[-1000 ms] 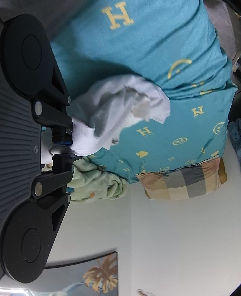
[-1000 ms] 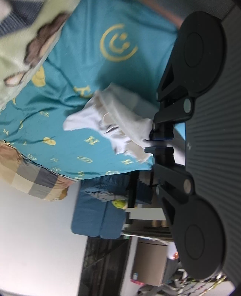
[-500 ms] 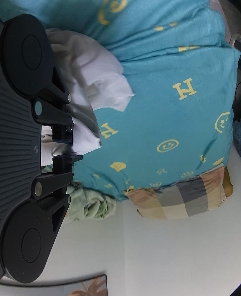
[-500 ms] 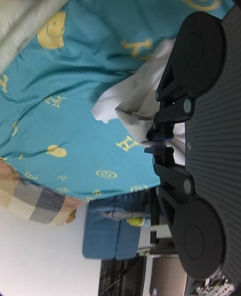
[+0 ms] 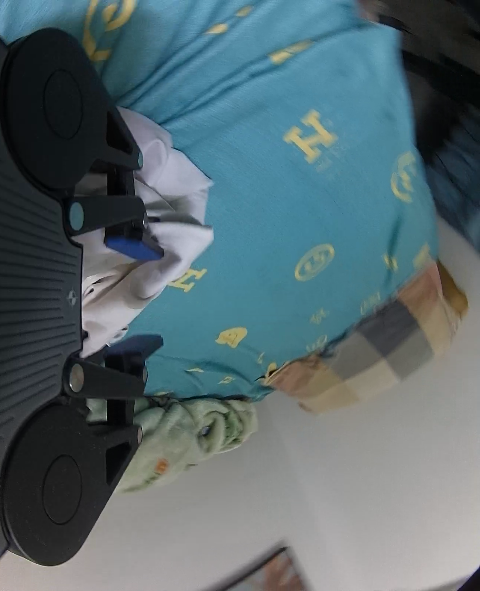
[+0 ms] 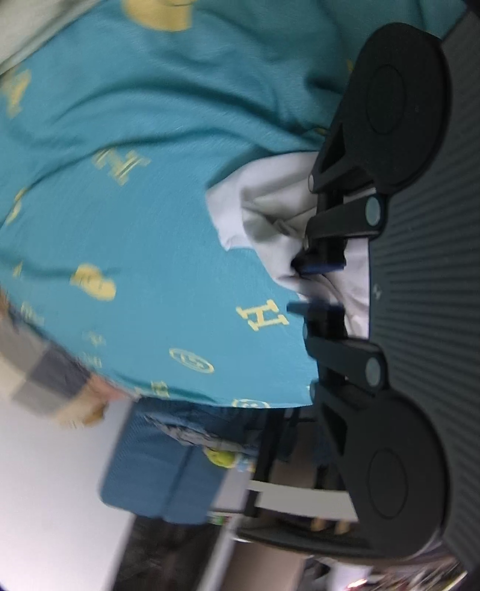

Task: Fold clothes
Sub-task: 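Open both grippers and withdraw them above the folded T-shirt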

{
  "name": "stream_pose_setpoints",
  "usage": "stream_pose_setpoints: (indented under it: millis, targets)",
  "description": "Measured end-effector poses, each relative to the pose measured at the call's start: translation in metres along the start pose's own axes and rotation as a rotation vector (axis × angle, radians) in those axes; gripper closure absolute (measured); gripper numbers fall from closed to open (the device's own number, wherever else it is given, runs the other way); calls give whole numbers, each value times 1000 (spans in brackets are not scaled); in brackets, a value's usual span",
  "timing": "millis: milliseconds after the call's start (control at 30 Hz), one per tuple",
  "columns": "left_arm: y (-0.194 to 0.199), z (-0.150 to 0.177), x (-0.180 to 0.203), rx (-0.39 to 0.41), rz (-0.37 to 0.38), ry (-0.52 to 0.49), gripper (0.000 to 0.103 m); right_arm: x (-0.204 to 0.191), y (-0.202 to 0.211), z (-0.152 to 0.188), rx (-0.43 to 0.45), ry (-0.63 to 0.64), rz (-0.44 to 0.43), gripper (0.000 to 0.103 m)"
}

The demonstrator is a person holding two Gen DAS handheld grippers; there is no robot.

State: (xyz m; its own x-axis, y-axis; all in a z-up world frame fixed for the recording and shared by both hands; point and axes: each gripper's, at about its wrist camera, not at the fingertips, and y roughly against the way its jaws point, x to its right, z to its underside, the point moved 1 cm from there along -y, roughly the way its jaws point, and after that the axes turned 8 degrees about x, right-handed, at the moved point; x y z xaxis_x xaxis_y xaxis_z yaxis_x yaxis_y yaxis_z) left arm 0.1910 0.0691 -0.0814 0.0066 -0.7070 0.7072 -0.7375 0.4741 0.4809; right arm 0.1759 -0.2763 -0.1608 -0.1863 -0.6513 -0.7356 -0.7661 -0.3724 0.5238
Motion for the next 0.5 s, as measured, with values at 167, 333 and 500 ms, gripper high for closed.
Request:
stream_pose_setpoints:
  millis: [167, 333, 500]
  targets:
    - [8, 11, 35, 52, -25, -269, 36, -30, 21, 3, 106, 200, -89, 31]
    - [-18, 17, 34, 45, -125, -391, 36, -38, 11, 0, 145, 399, -9, 40]
    - [-37, 19, 19, -19, -187, -400, 39, -17, -23, 1, 66, 452, 101, 80]
